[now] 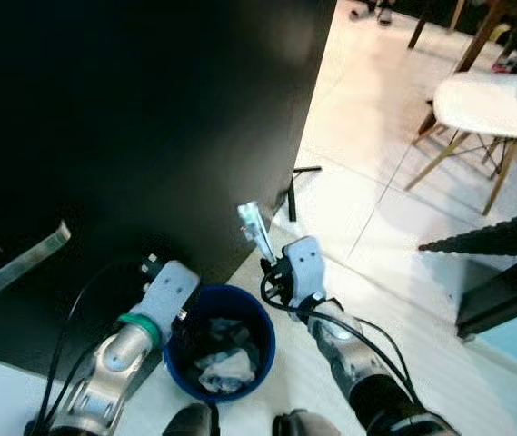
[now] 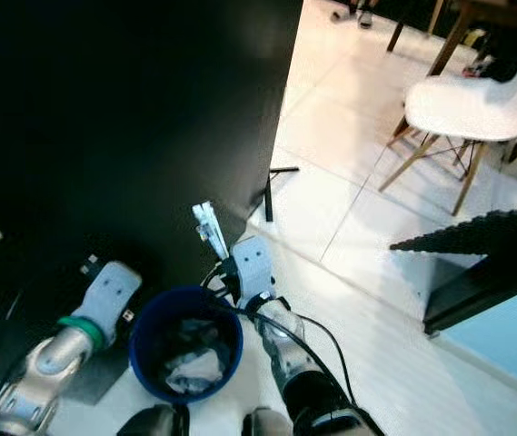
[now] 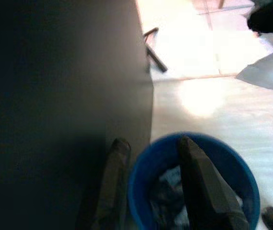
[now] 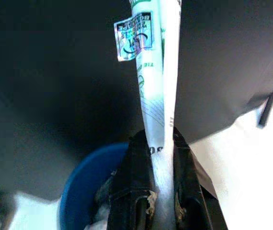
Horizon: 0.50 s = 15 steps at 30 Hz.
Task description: Clean up the room
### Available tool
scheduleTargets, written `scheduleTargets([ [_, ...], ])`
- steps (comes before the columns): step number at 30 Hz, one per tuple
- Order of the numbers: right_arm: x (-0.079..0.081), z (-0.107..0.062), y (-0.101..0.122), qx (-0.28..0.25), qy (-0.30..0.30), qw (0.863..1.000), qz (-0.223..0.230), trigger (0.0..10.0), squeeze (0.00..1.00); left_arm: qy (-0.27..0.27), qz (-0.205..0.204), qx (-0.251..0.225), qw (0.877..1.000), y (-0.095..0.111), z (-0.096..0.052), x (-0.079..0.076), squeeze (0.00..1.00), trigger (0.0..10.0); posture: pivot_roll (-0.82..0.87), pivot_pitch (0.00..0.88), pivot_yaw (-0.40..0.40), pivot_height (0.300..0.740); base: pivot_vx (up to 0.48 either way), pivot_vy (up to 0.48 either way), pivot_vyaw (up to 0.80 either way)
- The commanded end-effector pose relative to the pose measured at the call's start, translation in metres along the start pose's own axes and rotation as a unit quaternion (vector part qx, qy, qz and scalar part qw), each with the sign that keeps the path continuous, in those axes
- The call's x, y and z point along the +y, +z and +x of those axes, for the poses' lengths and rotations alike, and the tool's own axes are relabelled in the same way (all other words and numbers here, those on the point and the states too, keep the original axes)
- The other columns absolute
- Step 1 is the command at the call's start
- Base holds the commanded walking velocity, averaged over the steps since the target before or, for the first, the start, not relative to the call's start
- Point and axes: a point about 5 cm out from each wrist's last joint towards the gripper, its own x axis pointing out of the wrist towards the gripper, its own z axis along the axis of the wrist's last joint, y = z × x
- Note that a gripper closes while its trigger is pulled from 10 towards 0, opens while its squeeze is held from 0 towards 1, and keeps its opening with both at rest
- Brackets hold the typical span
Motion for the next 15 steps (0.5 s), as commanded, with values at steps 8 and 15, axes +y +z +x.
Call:
scheduleTargets([
  [8,0.016,0.004,-0.01,0.034,0.028,0.999,0.025,10.0,0.0,-0.022,0.038,-0.003,0.999,0.01,-0.026,-0.01,0.0,10.0,0.24,0.236,0.022,0.74,0.0,0.0,0.0],
  [15,0.03,0.011,-0.008,0.025,0.034,0.998,0.052,10.0,0.0,-0.02,0.039,-0.015,0.999,0.029,-0.062,-0.02,0.0,10.0,0.33,0.339,0.045,0.74,0.0,0.0,0.0],
])
